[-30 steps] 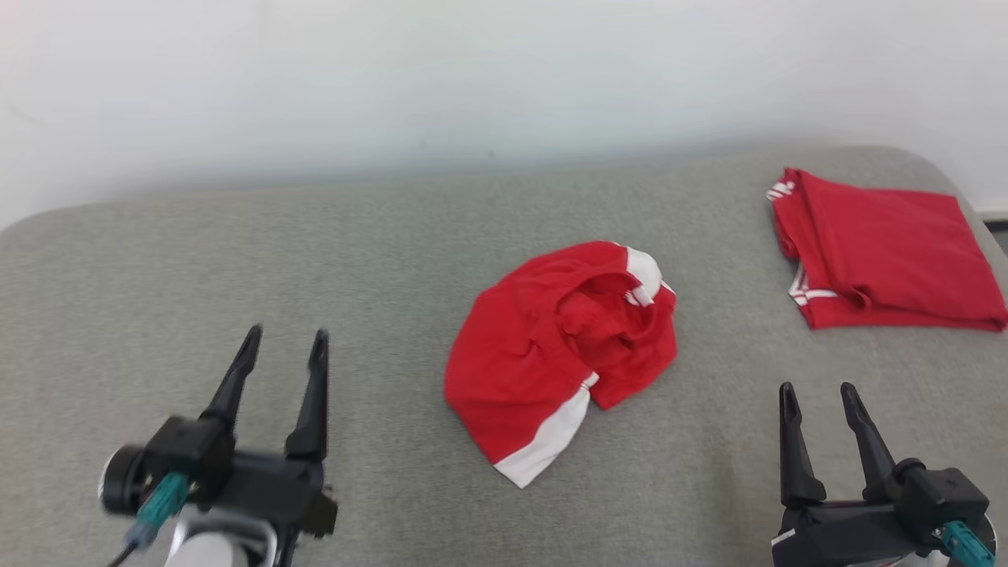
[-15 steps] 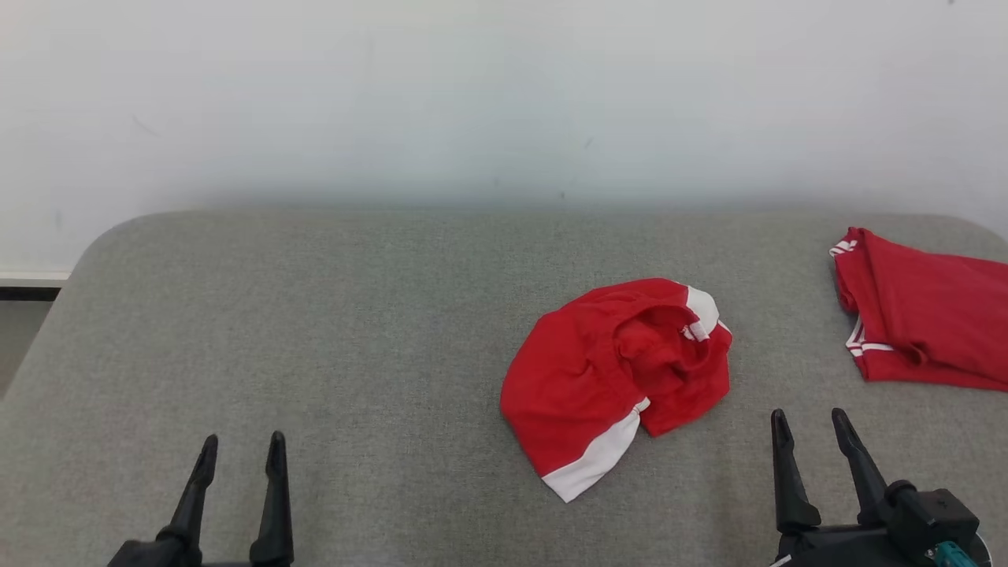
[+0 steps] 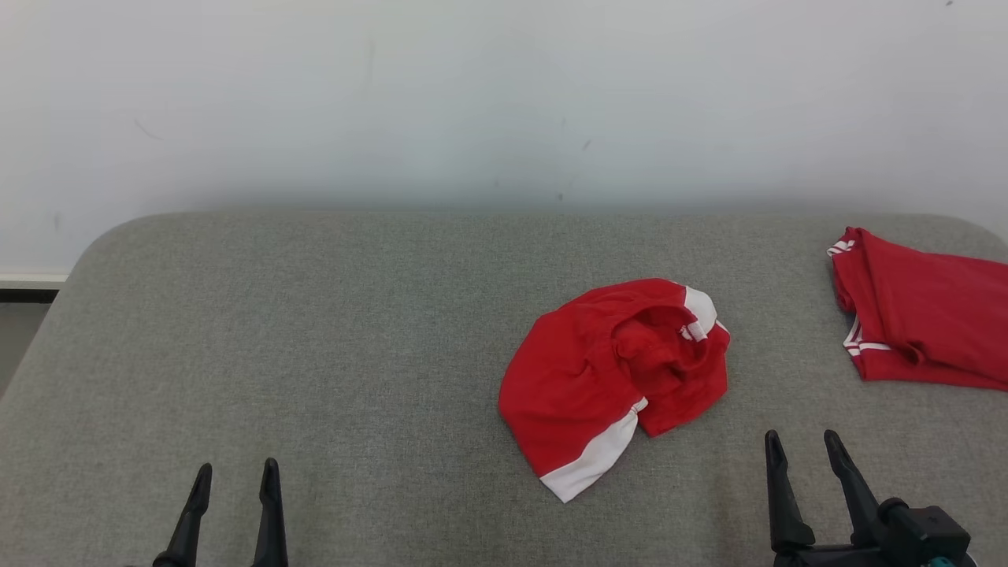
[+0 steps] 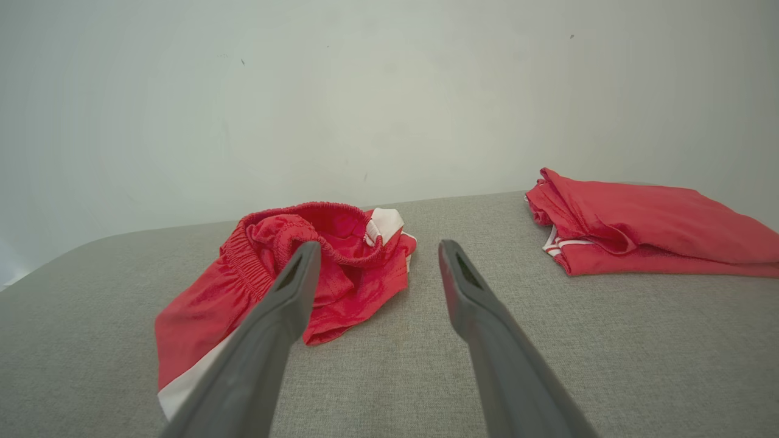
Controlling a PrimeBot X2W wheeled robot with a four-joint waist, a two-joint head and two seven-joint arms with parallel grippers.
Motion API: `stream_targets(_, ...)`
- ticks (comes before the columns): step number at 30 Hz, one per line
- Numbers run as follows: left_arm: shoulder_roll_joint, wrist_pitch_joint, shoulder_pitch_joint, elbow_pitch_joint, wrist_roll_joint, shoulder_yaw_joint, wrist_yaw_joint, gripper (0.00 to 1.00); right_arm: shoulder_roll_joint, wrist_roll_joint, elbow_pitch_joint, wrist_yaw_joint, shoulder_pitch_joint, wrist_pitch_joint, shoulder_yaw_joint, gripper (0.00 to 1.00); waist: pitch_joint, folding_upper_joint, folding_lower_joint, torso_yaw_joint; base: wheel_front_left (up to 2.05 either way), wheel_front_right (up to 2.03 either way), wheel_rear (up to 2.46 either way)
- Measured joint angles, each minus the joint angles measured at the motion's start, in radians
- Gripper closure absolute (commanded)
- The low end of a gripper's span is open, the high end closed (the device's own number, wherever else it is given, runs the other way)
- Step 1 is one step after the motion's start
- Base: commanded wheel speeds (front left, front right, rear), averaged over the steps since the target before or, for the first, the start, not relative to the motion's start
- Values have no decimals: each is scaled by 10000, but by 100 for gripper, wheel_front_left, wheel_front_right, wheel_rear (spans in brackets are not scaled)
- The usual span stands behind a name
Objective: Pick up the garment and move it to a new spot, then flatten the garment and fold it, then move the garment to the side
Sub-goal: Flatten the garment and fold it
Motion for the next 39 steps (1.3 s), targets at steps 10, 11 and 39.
stream_targets(10,-178,0,27,132,199,159,-207,0,29,15,98,0,-3,-2,15,0,-13,0,0,-33,0,0,0)
stream_targets(11,-196,0,28,140,203,178,-240,0,29,15,100,0,-3,-2,15,0,-12,0,0,-33,0,0,0)
stream_targets(39,-616,0,-896,650,493,-58,-606,0,-479,686,5308,0,-3669,67,1404,0,1077,0,2,1776,0,0,0)
